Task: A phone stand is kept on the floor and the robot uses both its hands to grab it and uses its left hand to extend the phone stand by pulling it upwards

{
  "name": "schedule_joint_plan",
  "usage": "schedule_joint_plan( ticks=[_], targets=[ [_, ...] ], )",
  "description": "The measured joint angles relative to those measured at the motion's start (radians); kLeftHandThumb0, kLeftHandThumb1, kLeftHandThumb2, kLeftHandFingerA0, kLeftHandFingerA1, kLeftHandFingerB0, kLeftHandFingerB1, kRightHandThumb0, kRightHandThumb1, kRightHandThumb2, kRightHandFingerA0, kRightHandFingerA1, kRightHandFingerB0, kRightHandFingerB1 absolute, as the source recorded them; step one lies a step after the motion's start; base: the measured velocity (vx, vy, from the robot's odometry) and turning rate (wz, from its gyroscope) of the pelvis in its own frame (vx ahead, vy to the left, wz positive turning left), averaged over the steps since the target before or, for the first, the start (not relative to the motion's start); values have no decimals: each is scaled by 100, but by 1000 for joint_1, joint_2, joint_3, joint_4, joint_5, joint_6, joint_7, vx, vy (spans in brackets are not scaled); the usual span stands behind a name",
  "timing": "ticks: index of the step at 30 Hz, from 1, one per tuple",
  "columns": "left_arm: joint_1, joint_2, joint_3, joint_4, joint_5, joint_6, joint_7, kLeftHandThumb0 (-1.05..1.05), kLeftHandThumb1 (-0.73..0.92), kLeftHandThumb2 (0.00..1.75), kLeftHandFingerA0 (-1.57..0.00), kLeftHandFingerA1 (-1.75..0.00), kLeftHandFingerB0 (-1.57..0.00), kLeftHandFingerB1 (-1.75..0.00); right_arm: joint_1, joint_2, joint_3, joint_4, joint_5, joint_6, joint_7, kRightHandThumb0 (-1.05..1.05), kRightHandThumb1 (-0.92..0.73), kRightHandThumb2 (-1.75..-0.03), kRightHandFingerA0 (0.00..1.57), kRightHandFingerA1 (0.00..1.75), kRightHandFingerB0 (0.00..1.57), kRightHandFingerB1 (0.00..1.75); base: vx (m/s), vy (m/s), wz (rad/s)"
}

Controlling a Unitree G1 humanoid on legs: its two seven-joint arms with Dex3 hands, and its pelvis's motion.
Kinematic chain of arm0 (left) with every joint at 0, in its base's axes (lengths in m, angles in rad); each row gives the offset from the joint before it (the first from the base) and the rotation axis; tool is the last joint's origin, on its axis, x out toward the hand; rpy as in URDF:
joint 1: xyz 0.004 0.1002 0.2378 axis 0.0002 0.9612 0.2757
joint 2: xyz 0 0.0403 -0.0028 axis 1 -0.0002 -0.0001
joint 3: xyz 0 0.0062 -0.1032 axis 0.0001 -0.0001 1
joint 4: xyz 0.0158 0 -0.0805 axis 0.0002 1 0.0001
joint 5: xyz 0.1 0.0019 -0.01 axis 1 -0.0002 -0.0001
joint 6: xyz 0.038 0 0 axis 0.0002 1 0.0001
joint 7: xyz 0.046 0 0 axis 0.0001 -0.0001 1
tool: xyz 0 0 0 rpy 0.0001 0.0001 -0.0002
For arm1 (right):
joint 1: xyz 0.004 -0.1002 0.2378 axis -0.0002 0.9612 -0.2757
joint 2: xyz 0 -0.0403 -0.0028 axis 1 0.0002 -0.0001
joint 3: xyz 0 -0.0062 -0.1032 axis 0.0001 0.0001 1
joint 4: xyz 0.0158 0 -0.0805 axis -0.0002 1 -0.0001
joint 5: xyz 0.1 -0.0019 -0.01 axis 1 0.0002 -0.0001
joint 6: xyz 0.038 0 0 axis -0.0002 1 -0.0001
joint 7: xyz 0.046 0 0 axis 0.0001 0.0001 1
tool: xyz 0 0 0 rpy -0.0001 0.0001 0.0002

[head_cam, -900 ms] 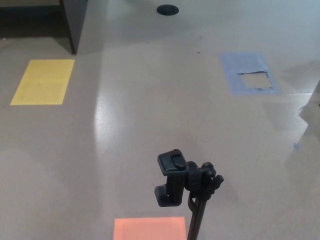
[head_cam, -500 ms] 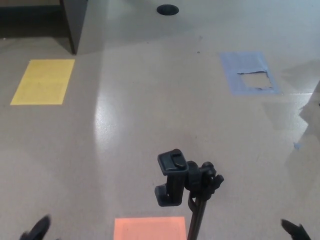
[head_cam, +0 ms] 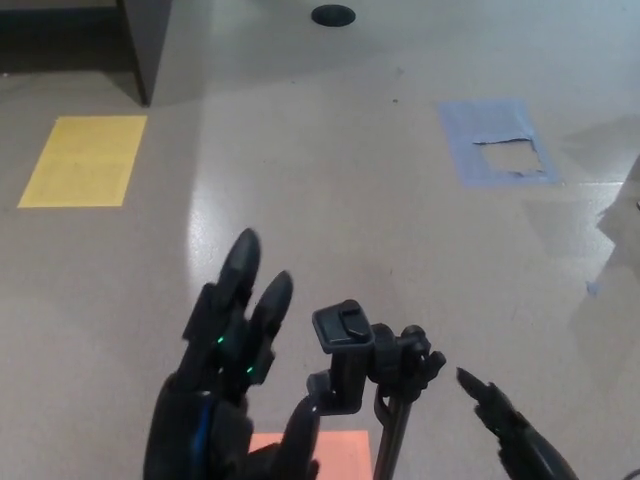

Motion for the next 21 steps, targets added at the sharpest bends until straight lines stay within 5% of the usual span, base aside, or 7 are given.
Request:
schedule_joint_plan(
  ticks=[5,6,8,15,16,17,21],
  targets=[
    [-36,2,-14,-39,-16,65,0,-97,65,99,0,-4,0,-13,-22,17,22,4,-10,0,-11,-105,-53,-101,0,60,0,48,0,0,0],
    [-41,2,-14,-41,-19,72,0,-86,77,64,0,0,0,0,-24,18,24,4,-11,0,-12,-105,-53,-101,0,62,0,49,0,0,0],
    [-59,3,-14,-53,-36,104,0,-88,59,85,0,0,0,0,-29,24,31,4,-15,-1,-15,-105,-58,-102,0,66,0,51,0,0,0],
    [-105,-1,-12,-79,-96,198,0,-99,65,98,0,0,0,-11,-31,43,54,4,-27,-1,-23,-105,-49,-97,0,58,0,46,0,0,0],
    [-111,-3,-11,-80,-105,213,0,-100,66,98,0,0,0,-10,-31,46,58,3,-30,-1,-25,-105,-67,-68,0,69,0,43,0,0,0],
    [-115,-4,-10,-80,-112,224,0,-98,66,98,0,0,0,-9,-31,49,61,2,-34,0,-26,-105,-52,-100,0,57,0,45,0,0,0],
    [-136,-6,-1,-73,-128,276,2,-96,64,96,0,0,0,-8,-31,51,71,-4,-44,-1,-30,-105,-52,-98,0,66,0,47,0,0,0]
  ],
)
